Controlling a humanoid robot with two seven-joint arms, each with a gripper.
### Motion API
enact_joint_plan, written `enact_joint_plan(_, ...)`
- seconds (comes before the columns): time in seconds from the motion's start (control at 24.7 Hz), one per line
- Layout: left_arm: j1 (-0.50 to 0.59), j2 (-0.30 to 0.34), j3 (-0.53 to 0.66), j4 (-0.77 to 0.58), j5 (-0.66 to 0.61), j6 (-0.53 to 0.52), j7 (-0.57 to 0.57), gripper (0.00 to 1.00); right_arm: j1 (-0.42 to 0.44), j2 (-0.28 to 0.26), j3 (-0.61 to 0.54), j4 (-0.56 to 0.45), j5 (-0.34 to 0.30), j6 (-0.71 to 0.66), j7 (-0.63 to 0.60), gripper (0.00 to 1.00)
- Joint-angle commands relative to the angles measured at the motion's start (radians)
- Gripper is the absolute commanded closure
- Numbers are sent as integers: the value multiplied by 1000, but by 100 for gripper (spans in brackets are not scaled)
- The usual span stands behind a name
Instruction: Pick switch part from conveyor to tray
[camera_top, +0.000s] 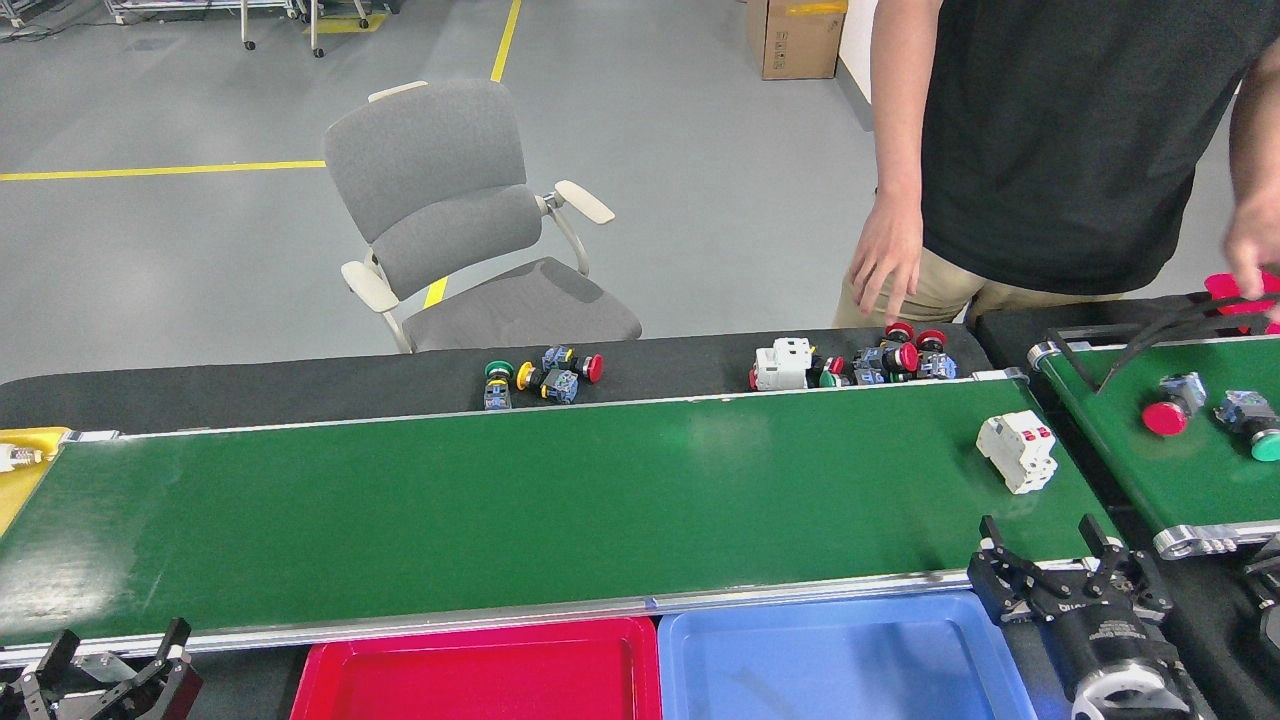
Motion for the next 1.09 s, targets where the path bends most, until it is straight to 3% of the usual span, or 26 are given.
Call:
enact_joint_plan(0.0,-6,11,3,-5,-4,-3,8,0,-55,-12,5,37,1,2,11,0)
enact_joint_plan(0.24,-23,8,0,8,-4,-3,7,0,-206,-14,45,217,-7,-1,10,0)
enact_joint_plan(0.45,-52,8,-13,34,-4,-4,7,0,-266,-7,74,299,-10,1,8,0)
enact_joint_plan(0.49,-62,8,-19,41,-4,-3,7,0,-286,-6,96,325,-10,1,5,5)
enact_joint_plan(0.53,-69,8,-22,47,-4,-3,7,0,-304,-6,122,356,-10,1,5,18)
enact_joint_plan(0.65,-74,8,-23,54,-5,-3,7,0,-328,-12,200,398,-6,9,2,68)
enact_joint_plan(0.81,-74,8,-23,54,-5,-3,7,0,-319,-4,211,384,-10,7,-3,96)
enact_joint_plan(0.89,-71,7,-22,51,-4,-3,7,0,-302,2,211,338,-12,7,-20,99)
enact_joint_plan(0.97,-65,5,-19,50,-4,-3,7,0,-221,-1,208,221,-13,4,-30,99)
enact_joint_plan(1.05,-63,5,-14,50,-4,-1,7,0,-92,-6,185,31,-15,-1,-33,99)
